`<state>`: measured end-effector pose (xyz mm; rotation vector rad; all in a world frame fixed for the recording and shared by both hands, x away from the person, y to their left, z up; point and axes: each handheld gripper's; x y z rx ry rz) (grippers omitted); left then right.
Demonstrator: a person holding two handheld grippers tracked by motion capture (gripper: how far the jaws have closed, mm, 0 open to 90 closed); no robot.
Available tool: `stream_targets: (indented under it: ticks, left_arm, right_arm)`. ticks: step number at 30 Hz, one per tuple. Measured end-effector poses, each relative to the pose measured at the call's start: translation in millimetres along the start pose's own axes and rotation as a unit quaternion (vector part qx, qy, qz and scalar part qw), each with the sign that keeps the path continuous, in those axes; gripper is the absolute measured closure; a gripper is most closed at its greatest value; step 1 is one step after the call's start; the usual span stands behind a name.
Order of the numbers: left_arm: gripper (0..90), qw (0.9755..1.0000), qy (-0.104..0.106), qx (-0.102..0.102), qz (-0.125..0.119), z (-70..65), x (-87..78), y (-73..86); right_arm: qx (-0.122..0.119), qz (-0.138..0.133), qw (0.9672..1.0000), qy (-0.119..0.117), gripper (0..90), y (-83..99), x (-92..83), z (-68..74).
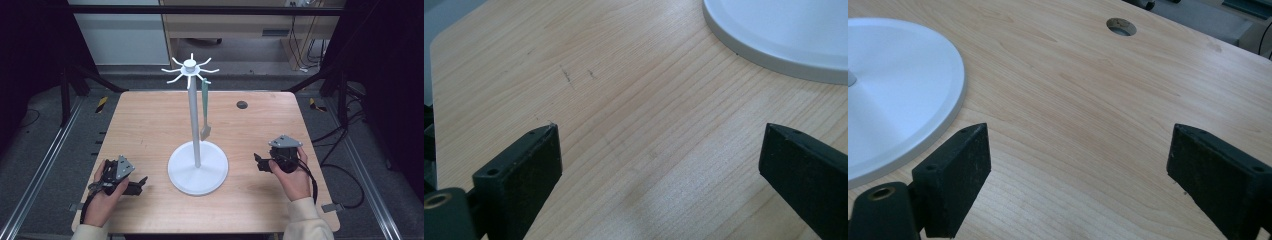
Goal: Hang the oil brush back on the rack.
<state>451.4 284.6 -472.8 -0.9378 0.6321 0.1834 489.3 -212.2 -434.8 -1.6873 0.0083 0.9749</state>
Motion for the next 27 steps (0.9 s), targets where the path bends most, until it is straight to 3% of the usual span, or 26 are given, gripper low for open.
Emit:
stream_targets:
  ticks: [12, 19, 27]
  left_arm:
    - [3.1, 1.0000, 0.002, 0.004, 0.002, -1.3, 0.5, -0.6]
    - [3.1, 1.0000, 0.000, 0.004, 0.001, -1.5, 0.1, -0.9]
    - [3.1, 1.0000, 0.000, 0.000, -0.002, -1.5, 0.3, -0.5]
  right_arm:
    - [0.024, 0.007, 0.9995, -0.018, 10.9, 12.8, 18.2, -5.1]
    - [0.023, 0.010, 0.9995, -0.021, 11.0, 19.5, 29.5, -6.0]
    - [0.044, 0.004, 0.9985, -0.034, 11.0, 22.3, 34.7, -6.2]
Point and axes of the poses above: each handheld gripper's, and its own axes: x roughly forward along the jaws, y roughly out of its underside, z roughly to its left, and after that the axes turned 11 degrees about -y, right-handed
